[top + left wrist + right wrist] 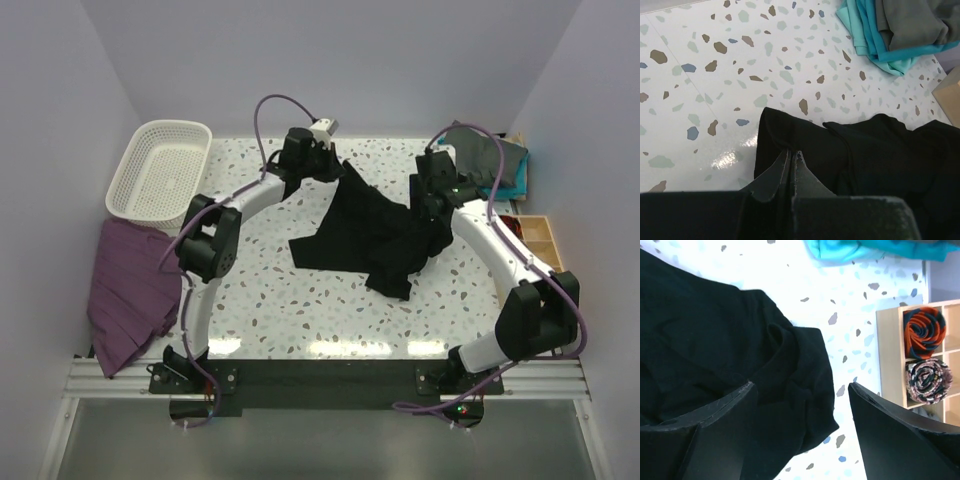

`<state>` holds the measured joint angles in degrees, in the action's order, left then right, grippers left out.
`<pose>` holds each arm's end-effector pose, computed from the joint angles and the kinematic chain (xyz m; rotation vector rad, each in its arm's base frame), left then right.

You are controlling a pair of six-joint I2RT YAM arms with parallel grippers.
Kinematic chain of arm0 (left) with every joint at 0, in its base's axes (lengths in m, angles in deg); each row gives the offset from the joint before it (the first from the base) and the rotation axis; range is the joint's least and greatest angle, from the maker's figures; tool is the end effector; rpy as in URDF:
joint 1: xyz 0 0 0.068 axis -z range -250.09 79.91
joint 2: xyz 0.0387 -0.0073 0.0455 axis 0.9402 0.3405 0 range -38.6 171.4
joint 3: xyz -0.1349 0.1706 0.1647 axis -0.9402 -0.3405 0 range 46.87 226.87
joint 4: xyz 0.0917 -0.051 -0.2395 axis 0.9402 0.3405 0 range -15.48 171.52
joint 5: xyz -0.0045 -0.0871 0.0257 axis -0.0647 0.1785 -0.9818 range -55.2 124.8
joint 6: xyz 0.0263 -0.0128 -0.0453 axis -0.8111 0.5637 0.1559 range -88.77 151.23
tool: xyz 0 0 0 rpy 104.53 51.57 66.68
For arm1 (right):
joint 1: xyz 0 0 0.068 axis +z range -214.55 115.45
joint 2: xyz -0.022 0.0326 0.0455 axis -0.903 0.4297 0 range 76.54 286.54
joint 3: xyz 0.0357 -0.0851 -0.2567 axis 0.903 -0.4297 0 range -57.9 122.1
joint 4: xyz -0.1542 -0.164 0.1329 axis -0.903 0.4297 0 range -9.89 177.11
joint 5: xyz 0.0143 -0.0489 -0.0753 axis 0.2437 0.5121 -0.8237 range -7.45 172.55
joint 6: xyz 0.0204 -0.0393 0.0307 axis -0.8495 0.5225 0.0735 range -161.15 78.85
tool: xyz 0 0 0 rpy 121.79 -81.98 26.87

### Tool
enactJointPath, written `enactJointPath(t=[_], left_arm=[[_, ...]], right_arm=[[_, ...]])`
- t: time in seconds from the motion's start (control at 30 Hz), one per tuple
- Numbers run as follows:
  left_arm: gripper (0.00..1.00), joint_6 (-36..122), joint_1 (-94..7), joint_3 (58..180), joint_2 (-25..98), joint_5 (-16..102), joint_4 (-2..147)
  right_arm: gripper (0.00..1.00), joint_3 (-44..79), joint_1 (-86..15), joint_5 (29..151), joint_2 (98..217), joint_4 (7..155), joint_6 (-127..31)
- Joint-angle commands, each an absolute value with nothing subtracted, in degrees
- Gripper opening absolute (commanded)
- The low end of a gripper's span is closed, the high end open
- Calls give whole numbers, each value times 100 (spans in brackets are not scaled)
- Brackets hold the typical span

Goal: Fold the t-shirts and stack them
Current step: Flatten out the tshirt

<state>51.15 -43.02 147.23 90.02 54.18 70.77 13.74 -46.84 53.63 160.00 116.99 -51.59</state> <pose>0.4639 -0.2502 0.2120 0.3553 2.0480 -0.8534 0.3020 0.0783 0.3053 0.0774 2.3146 -0.3654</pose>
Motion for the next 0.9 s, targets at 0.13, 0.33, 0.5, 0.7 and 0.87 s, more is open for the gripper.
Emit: enactJointPath(t=[0.13,0.33,0.5,0.7,0.87], left_arm=[[0,4881,-4372,14303,8454,5449,6881],[0,4828,-4460,13916,8120,5475,6837],[0,4784,-4513,13749,7953,5545,6898],[0,4731,-4575,13468,7488,5432,7091],[0,4608,-4636,12714,6016,4914,7660]], right_arm=[[52,1320,-4847,6189,16539,11772,-5407],[29,1127,-4873,6541,16575,11895,-5424],[0,890,-4873,6577,16198,11896,-5460],[0,933,-4864,6928,15416,11992,-5302],[0,1434,-4873,6859,14223,12378,-5179]])
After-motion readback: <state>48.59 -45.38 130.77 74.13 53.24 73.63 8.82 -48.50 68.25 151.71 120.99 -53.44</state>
